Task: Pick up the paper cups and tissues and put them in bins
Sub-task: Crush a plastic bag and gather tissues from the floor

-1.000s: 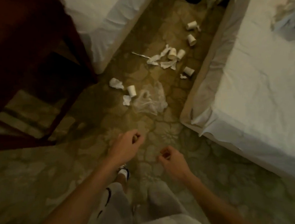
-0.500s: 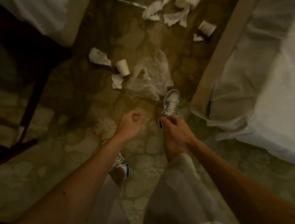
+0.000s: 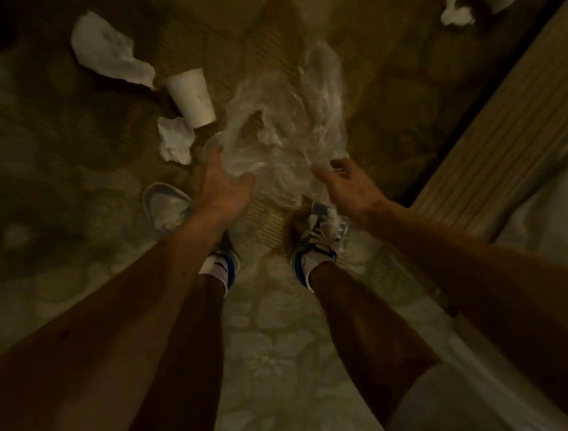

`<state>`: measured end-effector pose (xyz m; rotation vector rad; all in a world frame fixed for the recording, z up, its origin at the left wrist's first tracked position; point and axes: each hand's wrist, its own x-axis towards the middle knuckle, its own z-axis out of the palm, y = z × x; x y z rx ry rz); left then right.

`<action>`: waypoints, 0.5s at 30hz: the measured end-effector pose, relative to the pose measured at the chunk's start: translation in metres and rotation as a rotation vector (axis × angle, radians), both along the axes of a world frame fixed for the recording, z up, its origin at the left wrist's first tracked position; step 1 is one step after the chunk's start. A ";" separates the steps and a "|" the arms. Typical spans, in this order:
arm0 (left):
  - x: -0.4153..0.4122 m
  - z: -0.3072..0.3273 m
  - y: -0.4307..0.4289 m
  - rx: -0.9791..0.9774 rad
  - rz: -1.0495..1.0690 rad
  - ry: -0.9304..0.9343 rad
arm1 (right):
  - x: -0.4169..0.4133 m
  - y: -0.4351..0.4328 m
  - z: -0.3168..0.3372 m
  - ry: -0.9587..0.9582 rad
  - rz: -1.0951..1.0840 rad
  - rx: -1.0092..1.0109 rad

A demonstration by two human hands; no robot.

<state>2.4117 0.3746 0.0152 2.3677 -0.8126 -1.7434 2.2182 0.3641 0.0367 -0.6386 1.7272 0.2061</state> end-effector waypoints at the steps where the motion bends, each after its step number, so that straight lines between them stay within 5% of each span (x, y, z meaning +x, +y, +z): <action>1: 0.003 -0.014 -0.002 -0.019 -0.041 -0.019 | -0.001 -0.002 -0.014 0.006 -0.017 0.009; 8: 0.015 -0.096 -0.007 -0.003 -0.008 0.127 | 0.007 0.003 -0.084 0.037 -0.177 0.043; 12: 0.011 -0.106 0.000 0.011 -0.008 0.279 | 0.028 0.000 -0.089 -0.154 -0.326 0.036; 15: 0.008 -0.093 0.007 0.011 0.195 0.482 | 0.047 0.003 -0.079 -0.306 -0.394 0.036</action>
